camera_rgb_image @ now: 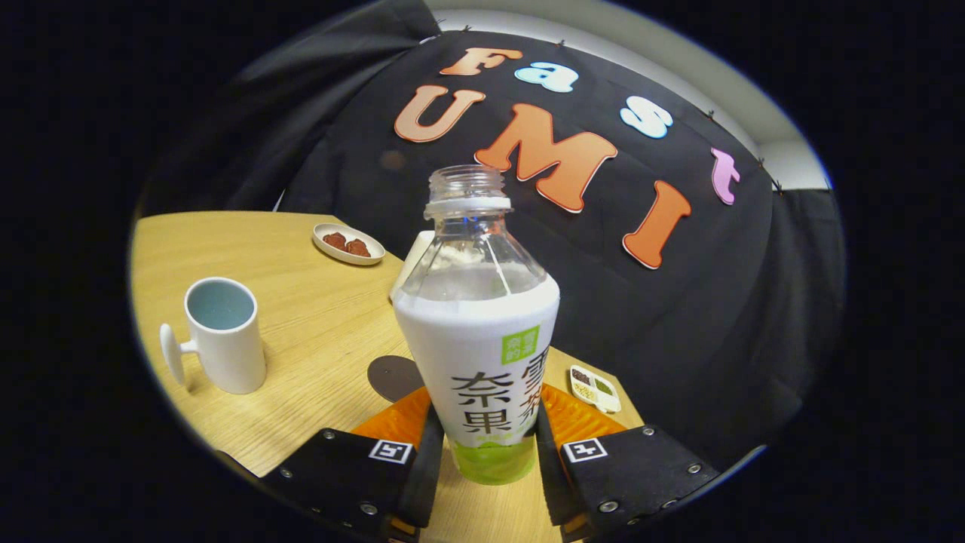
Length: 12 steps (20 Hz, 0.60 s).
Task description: Take the bottle from table, then pour the juice into the cup, finally place the bottle on the coaster
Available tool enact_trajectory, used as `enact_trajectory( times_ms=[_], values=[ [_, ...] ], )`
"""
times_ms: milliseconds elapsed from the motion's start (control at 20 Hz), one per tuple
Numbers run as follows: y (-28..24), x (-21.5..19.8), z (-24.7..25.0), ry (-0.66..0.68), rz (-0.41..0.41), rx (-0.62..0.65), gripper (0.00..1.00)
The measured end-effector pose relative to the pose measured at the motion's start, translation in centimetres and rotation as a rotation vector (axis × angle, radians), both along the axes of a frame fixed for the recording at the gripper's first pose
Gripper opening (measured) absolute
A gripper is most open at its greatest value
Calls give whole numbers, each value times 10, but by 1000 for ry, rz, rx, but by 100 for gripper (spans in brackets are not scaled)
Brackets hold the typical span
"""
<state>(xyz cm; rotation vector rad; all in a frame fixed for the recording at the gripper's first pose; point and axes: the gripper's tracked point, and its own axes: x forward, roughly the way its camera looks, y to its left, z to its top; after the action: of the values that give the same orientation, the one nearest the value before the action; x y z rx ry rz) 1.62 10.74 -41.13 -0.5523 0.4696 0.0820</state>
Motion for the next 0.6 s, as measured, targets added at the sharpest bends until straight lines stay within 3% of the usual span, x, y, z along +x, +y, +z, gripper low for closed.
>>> enact_trajectory(
  times_ms=[400,600],
  values=[
    [20,15,6,-60,162,-394,58],
    [39,20,5,-92,238,-513,58]
  ],
)
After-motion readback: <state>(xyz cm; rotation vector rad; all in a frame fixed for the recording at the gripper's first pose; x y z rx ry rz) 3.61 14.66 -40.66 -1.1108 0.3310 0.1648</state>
